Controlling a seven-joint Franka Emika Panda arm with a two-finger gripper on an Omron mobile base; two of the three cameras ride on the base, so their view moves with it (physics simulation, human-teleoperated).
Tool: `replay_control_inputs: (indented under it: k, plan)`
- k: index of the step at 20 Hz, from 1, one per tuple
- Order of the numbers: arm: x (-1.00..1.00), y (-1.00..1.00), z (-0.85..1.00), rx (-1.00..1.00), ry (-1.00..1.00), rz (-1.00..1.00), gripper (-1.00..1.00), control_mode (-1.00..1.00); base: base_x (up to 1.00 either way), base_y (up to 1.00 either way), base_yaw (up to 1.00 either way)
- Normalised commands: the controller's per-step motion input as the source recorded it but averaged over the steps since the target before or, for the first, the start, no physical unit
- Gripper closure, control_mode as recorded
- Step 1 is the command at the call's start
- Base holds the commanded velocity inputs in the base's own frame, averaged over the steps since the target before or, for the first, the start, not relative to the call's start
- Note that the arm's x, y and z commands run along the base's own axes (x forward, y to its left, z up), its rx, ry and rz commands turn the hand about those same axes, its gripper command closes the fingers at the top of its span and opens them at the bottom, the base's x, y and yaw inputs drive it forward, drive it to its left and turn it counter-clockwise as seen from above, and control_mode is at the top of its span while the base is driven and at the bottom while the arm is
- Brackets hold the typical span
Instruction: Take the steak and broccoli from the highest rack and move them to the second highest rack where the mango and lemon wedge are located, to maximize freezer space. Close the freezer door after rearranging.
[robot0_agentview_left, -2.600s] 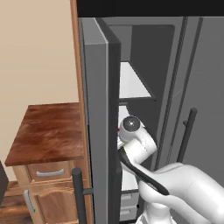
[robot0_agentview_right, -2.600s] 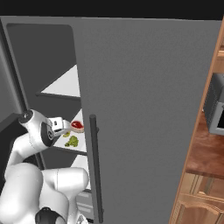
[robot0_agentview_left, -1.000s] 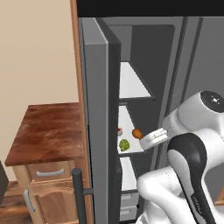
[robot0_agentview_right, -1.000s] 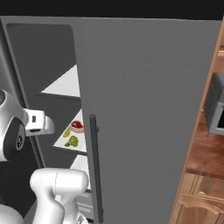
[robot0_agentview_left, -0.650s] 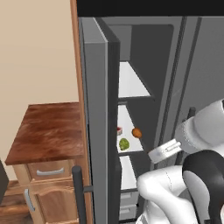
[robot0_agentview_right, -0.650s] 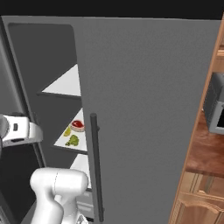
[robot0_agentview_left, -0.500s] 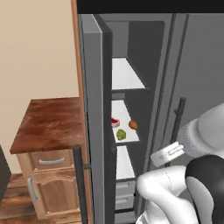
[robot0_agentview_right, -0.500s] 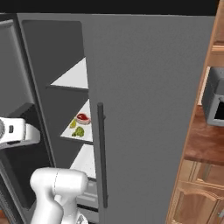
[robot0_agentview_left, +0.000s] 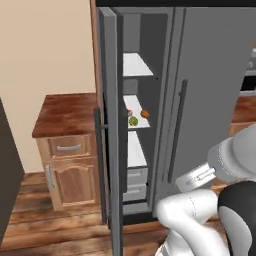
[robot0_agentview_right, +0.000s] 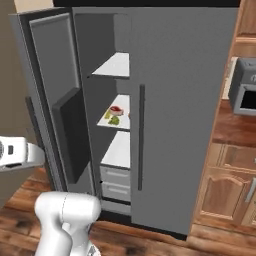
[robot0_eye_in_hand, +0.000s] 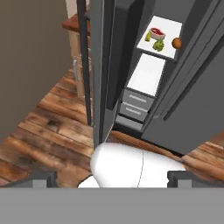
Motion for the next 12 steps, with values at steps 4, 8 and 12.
replay_control_inputs:
  k: [4, 8, 12]
  plan:
    - [0.0, 0.0, 0.0, 0.0, 0.0, 0.0, -1.0, 1.0, -0.29, 1.0, -0.24]
    - [0.0, 0.0, 0.0, 0.0, 0.0, 0.0, -1.0, 1.0, 0.0, 1.0, -0.33]
    - [0.0, 0.0, 0.0, 0.0, 0.0, 0.0, -1.0, 1.0, 0.26, 0.87, -0.25]
